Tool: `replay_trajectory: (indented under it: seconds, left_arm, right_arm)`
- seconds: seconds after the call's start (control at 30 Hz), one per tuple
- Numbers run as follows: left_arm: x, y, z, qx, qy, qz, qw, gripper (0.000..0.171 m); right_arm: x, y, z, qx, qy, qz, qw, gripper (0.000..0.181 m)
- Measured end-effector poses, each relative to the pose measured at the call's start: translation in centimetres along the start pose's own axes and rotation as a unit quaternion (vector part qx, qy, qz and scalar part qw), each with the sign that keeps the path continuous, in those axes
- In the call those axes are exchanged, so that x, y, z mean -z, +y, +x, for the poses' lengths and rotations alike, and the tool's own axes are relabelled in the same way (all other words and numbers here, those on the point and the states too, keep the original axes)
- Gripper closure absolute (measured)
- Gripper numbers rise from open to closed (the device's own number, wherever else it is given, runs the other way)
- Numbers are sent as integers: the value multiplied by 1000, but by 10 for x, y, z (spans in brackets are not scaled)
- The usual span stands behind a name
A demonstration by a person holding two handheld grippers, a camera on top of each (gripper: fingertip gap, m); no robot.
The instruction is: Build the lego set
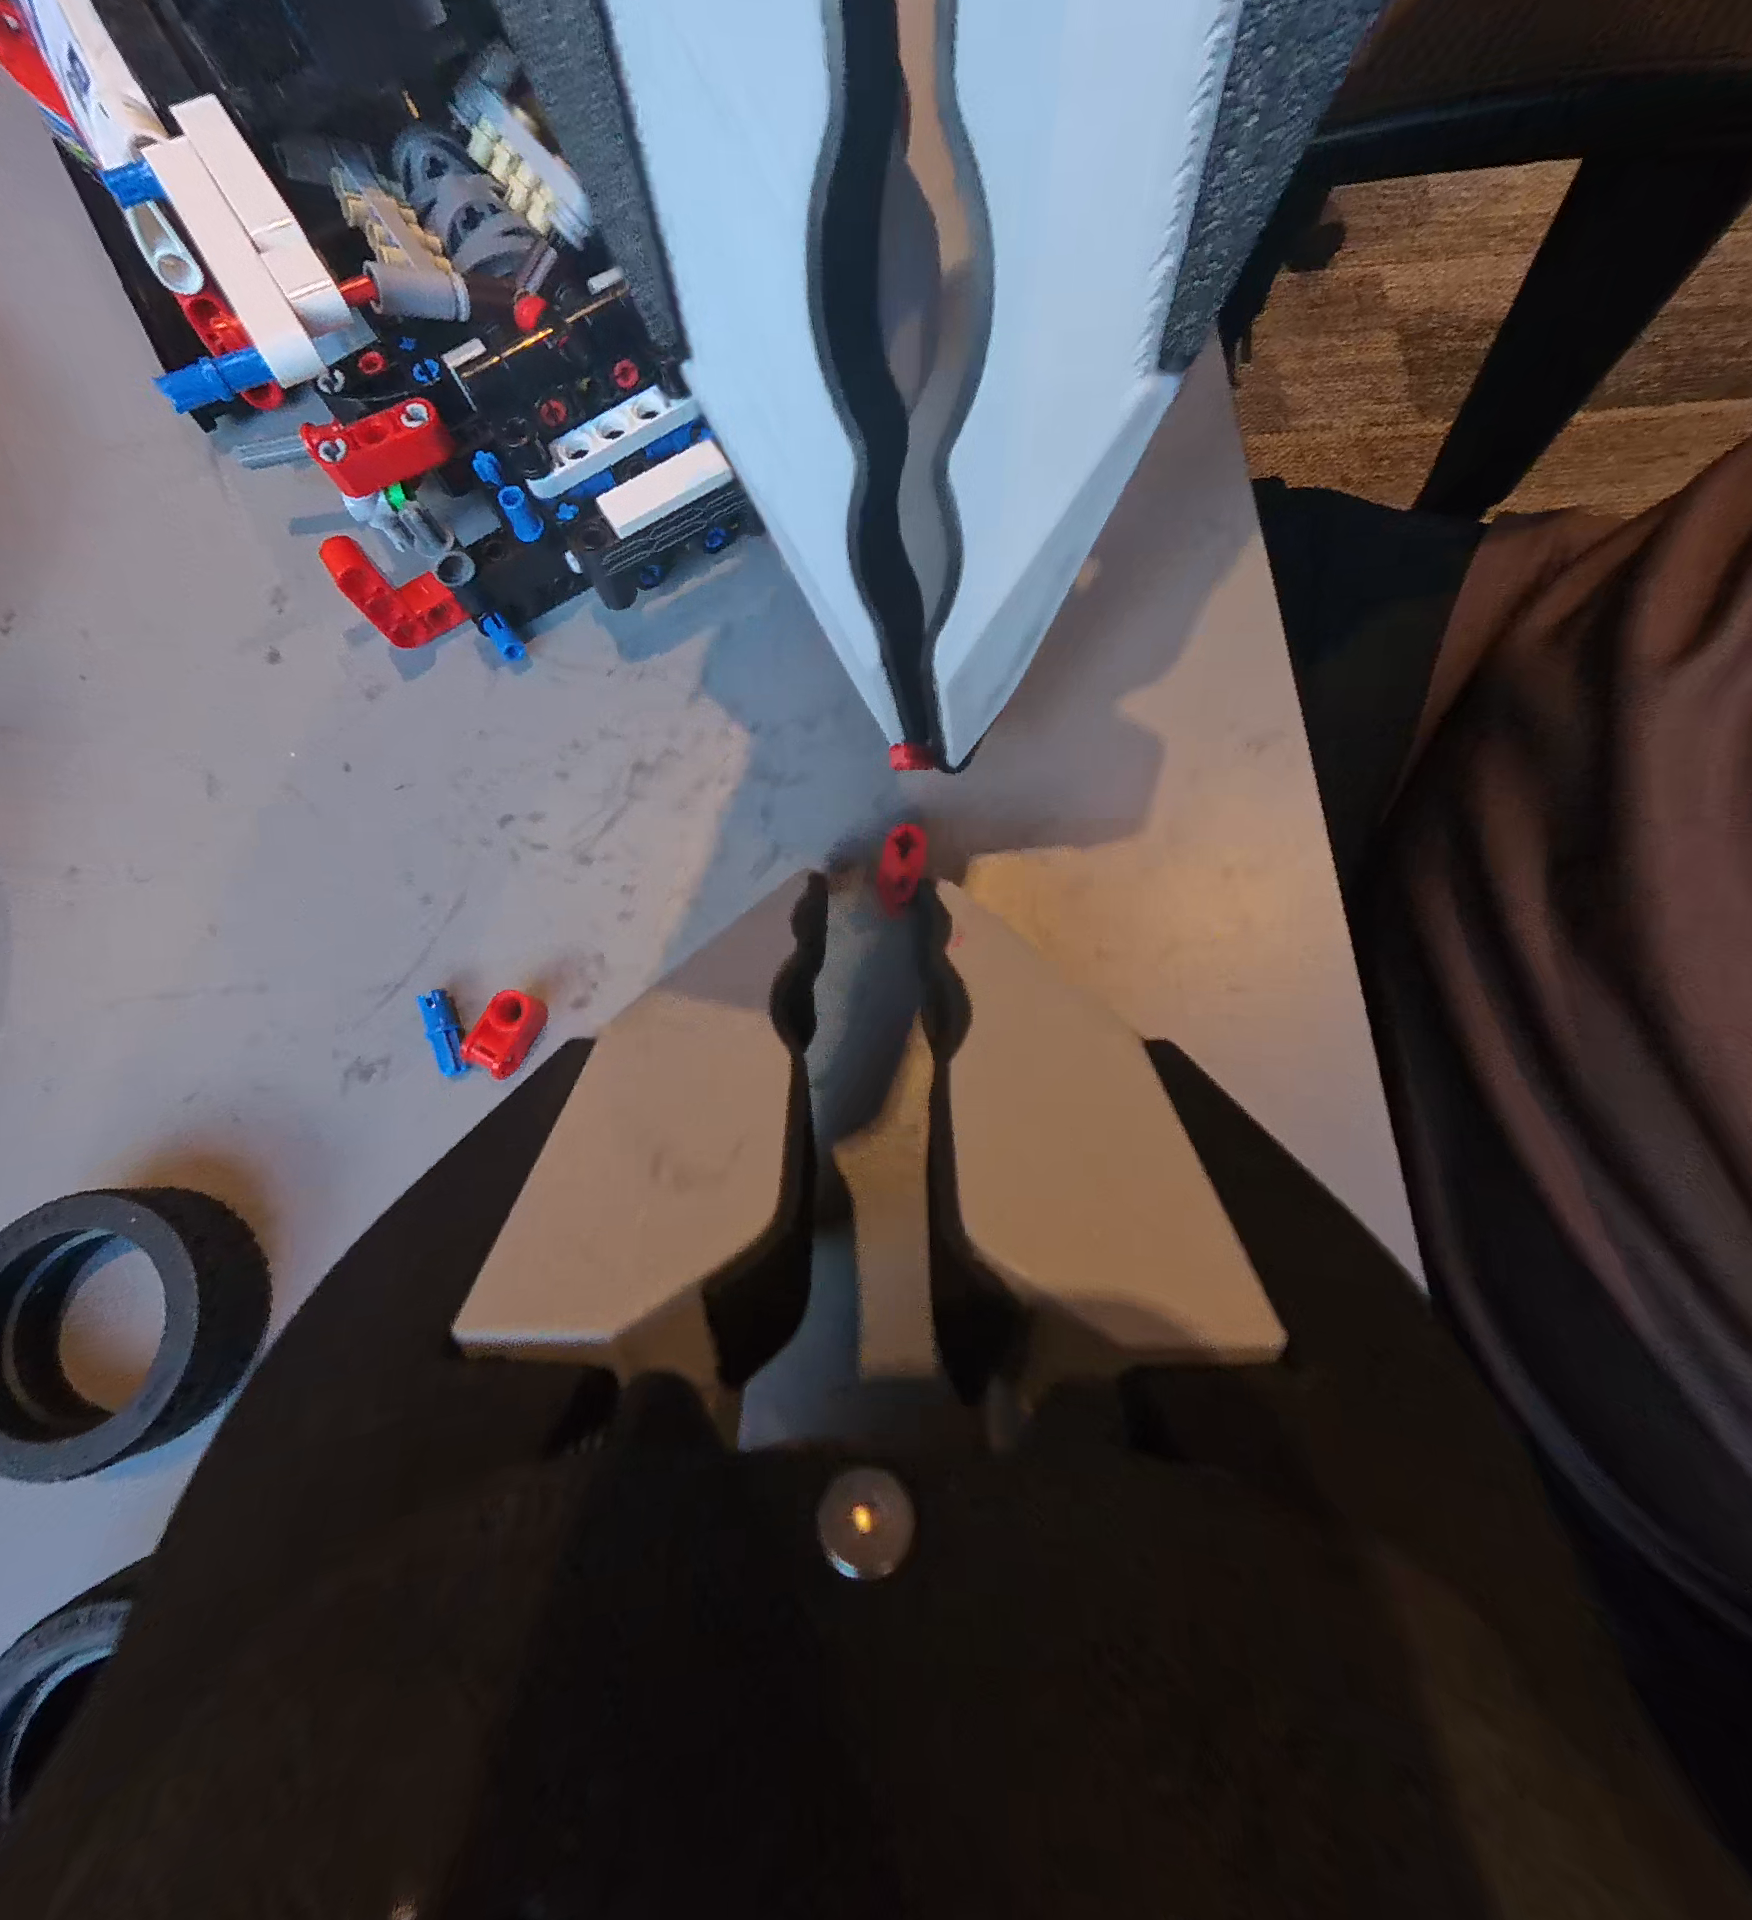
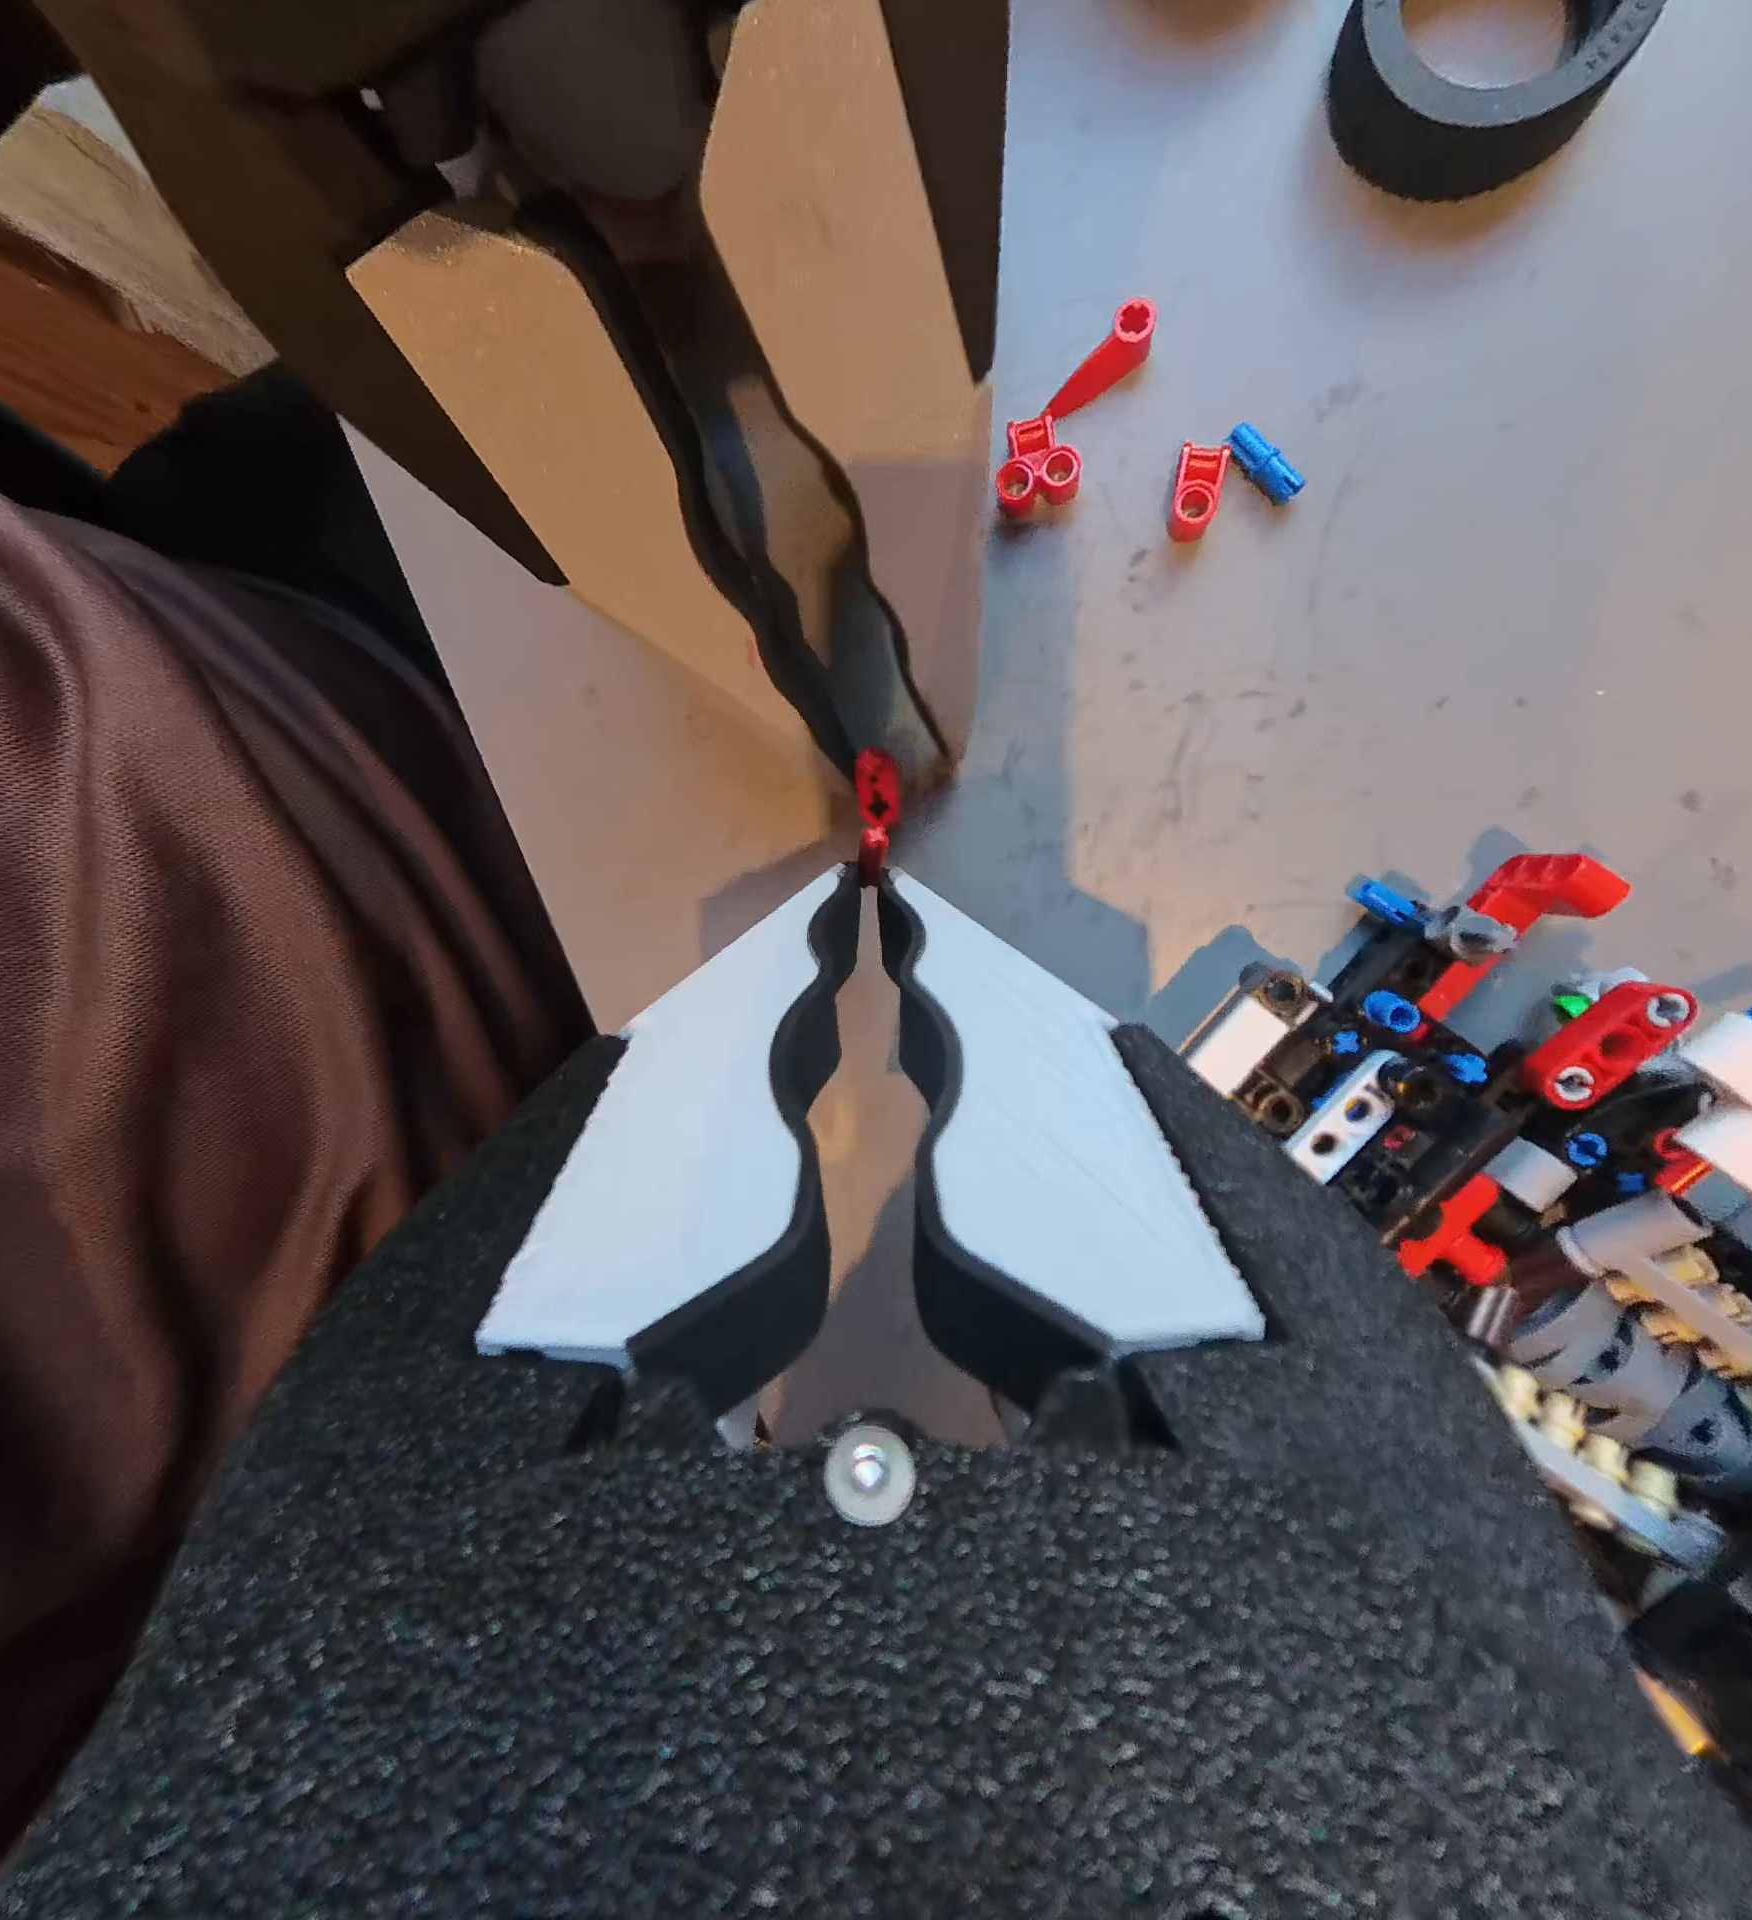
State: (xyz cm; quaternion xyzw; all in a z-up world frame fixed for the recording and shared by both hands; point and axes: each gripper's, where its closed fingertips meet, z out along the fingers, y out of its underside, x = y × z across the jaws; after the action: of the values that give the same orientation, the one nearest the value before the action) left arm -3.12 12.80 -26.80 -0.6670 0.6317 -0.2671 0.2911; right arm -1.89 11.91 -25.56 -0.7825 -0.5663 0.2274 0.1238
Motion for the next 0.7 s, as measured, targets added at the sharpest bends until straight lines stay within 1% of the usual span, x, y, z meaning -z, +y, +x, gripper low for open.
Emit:
replay_trajectory:
  seconds: [0.23,0.37,0.43,0.53,0.6,0.67,0.7]
  left_arm:
    - [2,3,0,17,13,-1,1000,158]
    - [6,6,4,10,14,-1,1000,147]
    - [9,8,0,17,-8,-2,1000,142]
    - [16,9,4,22,-30,0,999,145]
    - [20,-1,12,-2,-51,6,999,144]
    - [23,-18,19,-50,-91,13,995,142]
    - [25,-26,21,-75,-115,17,990,139]
  right_arm:
    - [5,4,-3,-26,9,49,998,178]
    - [7,6,-4,-40,8,78,996,178]
    - [9,8,-5,-42,7,87,995,178]
    - [15,9,-11,-45,-5,106,993,178]
    - [18,7,-17,-50,-27,118,991,178]
    - [21,5,-24,-58,-52,132,988,178]
    - [22,3,-27,-62,-66,139,986,178]
